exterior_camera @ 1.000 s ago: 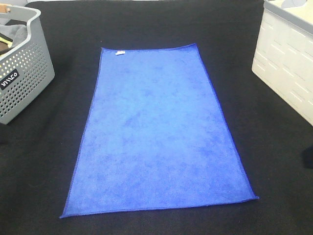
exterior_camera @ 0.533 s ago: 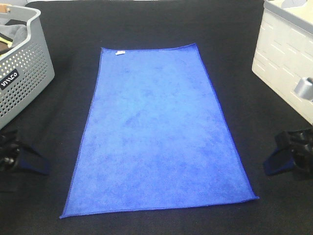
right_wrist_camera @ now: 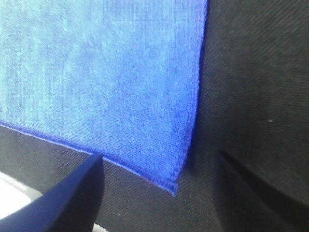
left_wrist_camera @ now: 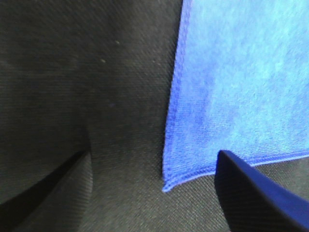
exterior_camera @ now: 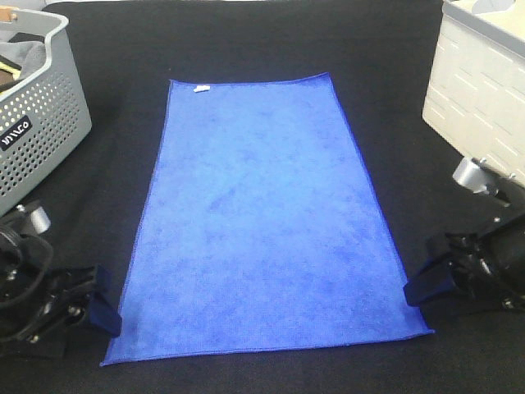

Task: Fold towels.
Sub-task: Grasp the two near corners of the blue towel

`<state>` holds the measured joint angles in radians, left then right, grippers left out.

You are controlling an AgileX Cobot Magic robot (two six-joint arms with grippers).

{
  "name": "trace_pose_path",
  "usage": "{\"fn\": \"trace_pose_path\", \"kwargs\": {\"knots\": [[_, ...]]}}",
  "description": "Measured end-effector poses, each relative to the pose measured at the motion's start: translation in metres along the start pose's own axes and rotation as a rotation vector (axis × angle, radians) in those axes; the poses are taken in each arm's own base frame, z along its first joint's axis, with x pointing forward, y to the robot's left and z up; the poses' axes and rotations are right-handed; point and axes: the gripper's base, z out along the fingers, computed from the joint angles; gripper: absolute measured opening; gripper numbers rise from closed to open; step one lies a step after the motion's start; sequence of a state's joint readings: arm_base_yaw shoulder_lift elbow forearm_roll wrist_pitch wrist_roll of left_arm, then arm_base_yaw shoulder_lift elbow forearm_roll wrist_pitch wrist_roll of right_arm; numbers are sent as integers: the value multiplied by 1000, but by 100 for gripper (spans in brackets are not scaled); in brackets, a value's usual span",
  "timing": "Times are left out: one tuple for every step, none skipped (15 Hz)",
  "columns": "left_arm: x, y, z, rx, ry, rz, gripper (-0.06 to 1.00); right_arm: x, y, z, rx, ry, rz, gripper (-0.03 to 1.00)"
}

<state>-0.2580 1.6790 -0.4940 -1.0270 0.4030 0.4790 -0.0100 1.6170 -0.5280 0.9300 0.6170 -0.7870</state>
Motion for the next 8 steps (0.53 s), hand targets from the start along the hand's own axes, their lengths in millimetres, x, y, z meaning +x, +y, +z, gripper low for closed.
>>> {"fn": "trace_pose_path", "kwargs": {"knots": [[2,-3,5,-1,6,8,68,0,-3,6,-5,21,4,61],[3,-6,8,2,1,14,68,0,-5,11,-10,34,12,61],[3,-9,10,9,-7,18,68,-4,-6,15,-14,42,18,61],[1,-11,11,15,-8,19,68,-8,-8,19,-15,49,23,61],[-3,-13,13,21,-11,13,68,-13,-9,23,-22,56,30,61],[-8,-17,16,29,-11,13,67,-15,-7,29,-26,75,21,61],[-12,-20,19,42,2,17,63,-16,0,36,-30,94,-3,60],[-16,-24,24,56,22,21,59,-17,9,43,-35,109,-35,60]]}}
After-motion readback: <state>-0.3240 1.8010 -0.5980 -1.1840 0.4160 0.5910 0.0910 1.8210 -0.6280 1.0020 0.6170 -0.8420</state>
